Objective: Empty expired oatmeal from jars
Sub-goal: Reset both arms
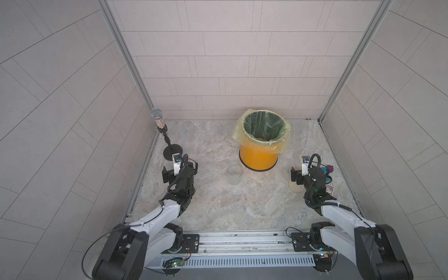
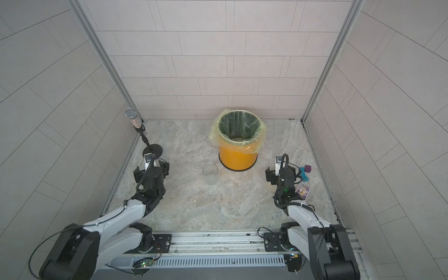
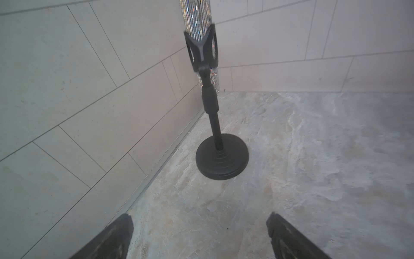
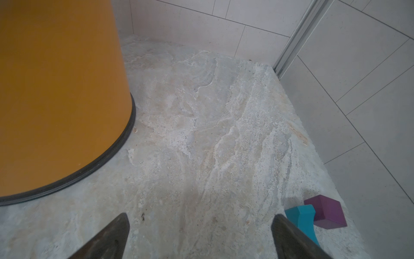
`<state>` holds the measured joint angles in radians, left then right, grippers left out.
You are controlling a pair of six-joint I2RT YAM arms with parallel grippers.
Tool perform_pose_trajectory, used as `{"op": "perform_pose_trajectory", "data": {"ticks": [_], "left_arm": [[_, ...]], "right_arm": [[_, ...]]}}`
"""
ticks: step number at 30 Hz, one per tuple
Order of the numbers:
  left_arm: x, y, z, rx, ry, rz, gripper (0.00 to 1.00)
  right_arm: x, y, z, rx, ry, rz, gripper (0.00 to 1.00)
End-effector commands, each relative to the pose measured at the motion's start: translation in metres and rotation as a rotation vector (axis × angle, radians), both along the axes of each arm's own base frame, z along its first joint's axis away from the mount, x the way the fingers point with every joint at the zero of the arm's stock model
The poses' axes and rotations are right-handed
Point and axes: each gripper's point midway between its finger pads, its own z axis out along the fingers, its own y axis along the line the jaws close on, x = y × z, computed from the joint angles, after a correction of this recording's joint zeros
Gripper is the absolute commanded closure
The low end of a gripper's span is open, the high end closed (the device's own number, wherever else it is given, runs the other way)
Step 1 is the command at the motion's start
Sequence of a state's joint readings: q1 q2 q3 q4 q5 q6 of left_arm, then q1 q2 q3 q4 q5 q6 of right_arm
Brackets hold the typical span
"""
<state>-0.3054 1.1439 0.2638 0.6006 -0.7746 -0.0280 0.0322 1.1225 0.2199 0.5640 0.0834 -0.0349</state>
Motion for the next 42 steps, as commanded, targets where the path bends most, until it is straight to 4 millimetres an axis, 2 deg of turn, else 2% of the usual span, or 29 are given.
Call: {"op": "perform_pose_trajectory", "data": {"ticks": [1,5,9,12,14,16,19,20,28,30,42], "left_arm": [[0.015,-0.001,0.001,-0.011,-0.109,-0.009,0.00],[0.033,-0.008,-0.002,0.012,-0.112,-0.078,0.00],[0.045,-0.013,-0.030,-0.035,-0.074,-0.158,0.00],[0.055,-0.018,-0.030,-0.006,-0.109,-0.190,0.00],[0.058,-0.016,-0.034,-0.040,-0.056,-0.194,0.00],[0.059,-0.016,-0.042,-0.055,-0.023,-0.207,0.00],[0.061,-0.015,-0.035,-0.043,-0.063,-0.204,0.00],[0.060,-0.015,-0.035,-0.045,-0.061,-0.204,0.00],[0.058,-0.010,-0.041,-0.045,-0.034,-0.174,0.00],[0.065,-0.012,-0.034,-0.046,-0.055,-0.173,0.00],[0.066,-0.010,-0.035,-0.047,-0.051,-0.164,0.00]], "right_arm": [[0.023,-0.009,0.028,0.054,-0.182,-0.060,0.01],[0.041,-0.017,0.027,0.094,-0.185,-0.106,0.01],[0.050,-0.015,0.012,0.107,-0.180,-0.103,0.01],[0.050,-0.007,0.004,0.109,-0.223,-0.046,0.00],[0.048,0.003,0.004,0.091,-0.229,-0.003,0.00],[0.049,-0.003,0.004,0.081,-0.221,-0.045,0.01],[0.045,-0.025,0.003,0.086,-0.226,-0.183,0.00],[0.045,-0.025,0.004,0.087,-0.229,-0.185,0.00],[0.065,-0.008,-0.004,0.080,-0.117,-0.084,0.01],[0.065,-0.007,-0.005,0.080,-0.117,-0.076,0.01],[0.065,-0.006,-0.004,0.079,-0.117,-0.073,0.01]]}}
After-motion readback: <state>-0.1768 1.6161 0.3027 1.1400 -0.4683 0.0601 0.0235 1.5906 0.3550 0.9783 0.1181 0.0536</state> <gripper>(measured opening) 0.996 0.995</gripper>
